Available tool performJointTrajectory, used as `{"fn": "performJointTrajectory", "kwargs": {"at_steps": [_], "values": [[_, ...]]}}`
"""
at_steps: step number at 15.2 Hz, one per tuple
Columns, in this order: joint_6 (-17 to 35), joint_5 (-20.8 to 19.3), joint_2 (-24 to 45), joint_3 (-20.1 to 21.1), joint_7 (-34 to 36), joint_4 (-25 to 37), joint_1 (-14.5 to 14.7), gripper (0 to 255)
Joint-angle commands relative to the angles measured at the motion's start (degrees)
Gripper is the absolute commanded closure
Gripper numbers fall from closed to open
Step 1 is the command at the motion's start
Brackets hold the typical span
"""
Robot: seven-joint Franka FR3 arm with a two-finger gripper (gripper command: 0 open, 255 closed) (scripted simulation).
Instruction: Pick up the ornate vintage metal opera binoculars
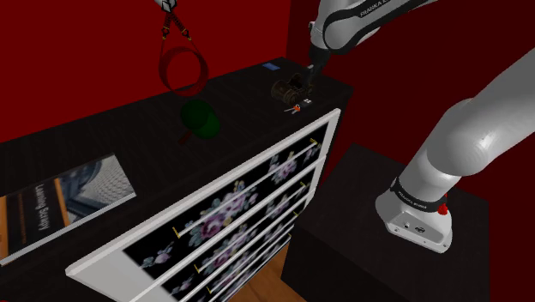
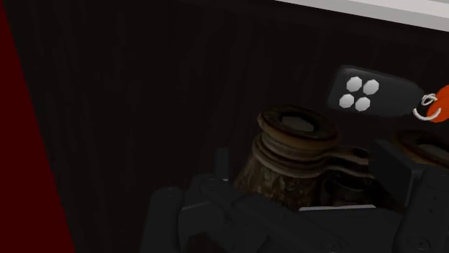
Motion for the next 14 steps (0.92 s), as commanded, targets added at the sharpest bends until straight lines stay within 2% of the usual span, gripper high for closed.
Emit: {"fn": "performJointTrajectory", "kwargs": {"at_steps": [1, 5, 7, 8, 14], "values": [[1.9, -0.3, 1.2, -0.1, 0.3, -0.6, -0.1, 0], [5.9, -0.9, 3.6, -0.2, 1.0, -2.2, -0.4, 0], [5.9, -0.9, 3.6, -0.2, 1.0, -2.2, -0.4, 0], [5.9, -0.9, 3.5, -0.2, 1.0, -2.2, -0.3, 255], [5.8, -0.9, 3.5, -0.2, 1.0, -2.2, -0.4, 255]]}}
